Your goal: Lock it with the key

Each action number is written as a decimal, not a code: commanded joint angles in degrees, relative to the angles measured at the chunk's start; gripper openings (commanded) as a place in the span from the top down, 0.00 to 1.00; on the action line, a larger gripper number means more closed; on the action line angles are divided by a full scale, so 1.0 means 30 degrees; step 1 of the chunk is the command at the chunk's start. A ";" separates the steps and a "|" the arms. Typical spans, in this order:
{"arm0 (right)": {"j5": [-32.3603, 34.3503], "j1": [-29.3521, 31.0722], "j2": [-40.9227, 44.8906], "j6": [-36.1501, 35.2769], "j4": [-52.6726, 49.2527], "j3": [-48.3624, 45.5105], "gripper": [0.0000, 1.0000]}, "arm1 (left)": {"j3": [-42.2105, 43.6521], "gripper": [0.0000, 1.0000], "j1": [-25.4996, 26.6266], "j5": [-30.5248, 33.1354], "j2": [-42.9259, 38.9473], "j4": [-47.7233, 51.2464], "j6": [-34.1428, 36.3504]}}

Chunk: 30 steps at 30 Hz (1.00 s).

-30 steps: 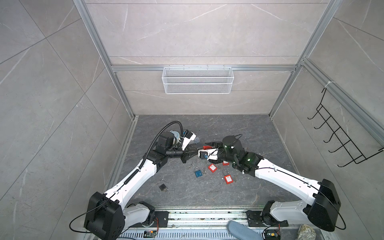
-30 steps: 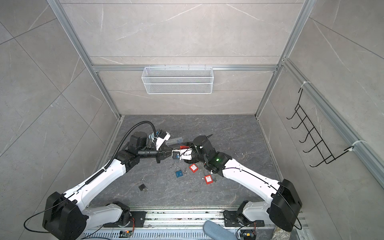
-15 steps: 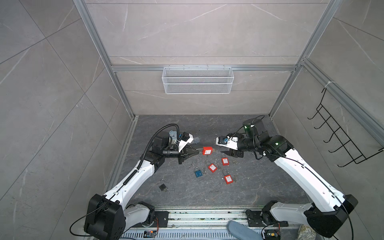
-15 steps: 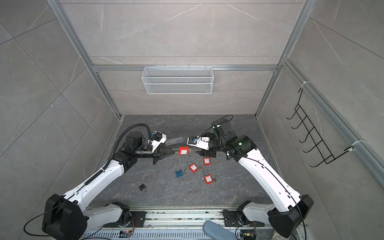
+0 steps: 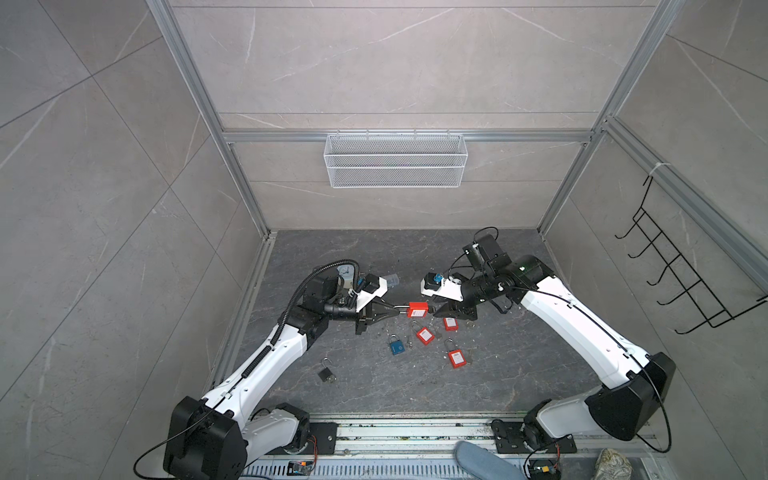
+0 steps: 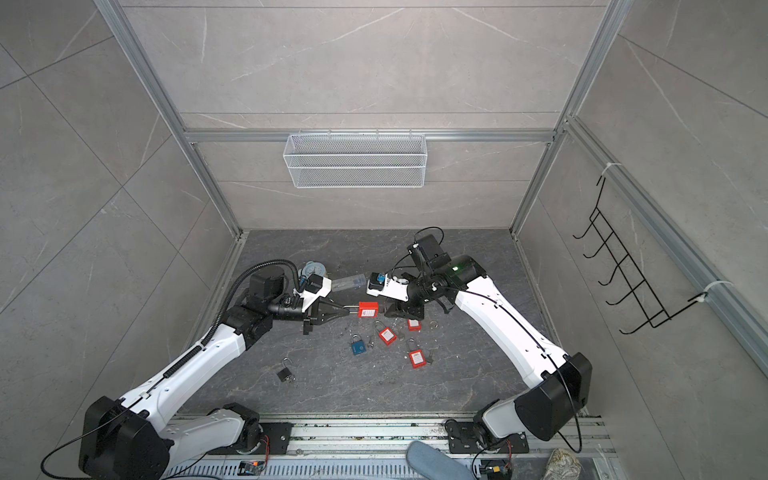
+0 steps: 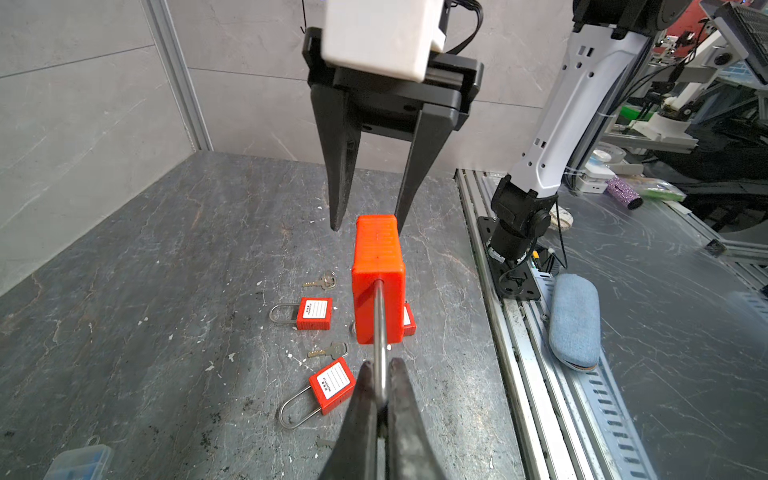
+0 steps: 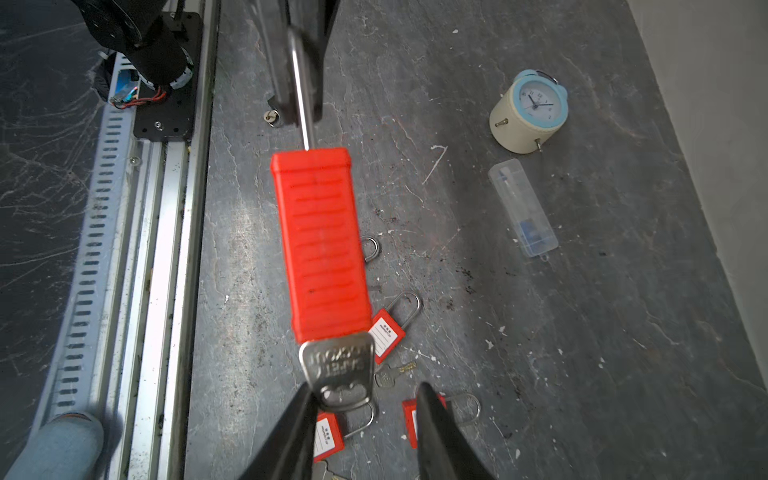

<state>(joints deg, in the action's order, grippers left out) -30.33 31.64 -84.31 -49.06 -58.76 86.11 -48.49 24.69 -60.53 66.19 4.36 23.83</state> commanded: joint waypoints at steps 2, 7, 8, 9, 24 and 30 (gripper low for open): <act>-0.1434 0.0016 -0.0567 0.0504 -0.1108 0.0821 0.63 | -0.0545 1.00 0.0264 -0.1225 -0.0502 0.0402 0.1565; -0.2236 0.0003 -0.0696 0.0039 -0.1484 0.0714 0.71 | -0.0587 1.00 0.0318 -0.1231 -0.0357 0.0443 0.1606; -0.2451 0.0008 -0.0644 -0.0069 -0.1462 0.0569 0.73 | -0.0601 1.00 0.0333 -0.1228 -0.0359 0.0428 0.1649; -0.2640 0.0001 -0.0567 -0.0112 -0.1319 0.0383 0.76 | -0.0595 1.00 0.0354 -0.1180 -0.0356 0.0447 0.1650; -0.2604 0.0090 0.1679 0.1217 0.2952 -0.2569 0.71 | -0.0801 1.00 0.0428 -0.1428 0.0231 0.0303 0.1304; -0.3304 0.0089 -0.1153 0.1901 -0.1916 0.0498 0.59 | -0.0827 1.00 0.0560 -0.1296 0.0113 0.0319 0.2012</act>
<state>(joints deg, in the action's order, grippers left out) -38.15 31.75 -85.03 -45.32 -58.50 85.06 -48.60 26.09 -61.56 67.00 7.27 27.55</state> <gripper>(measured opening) 0.409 0.050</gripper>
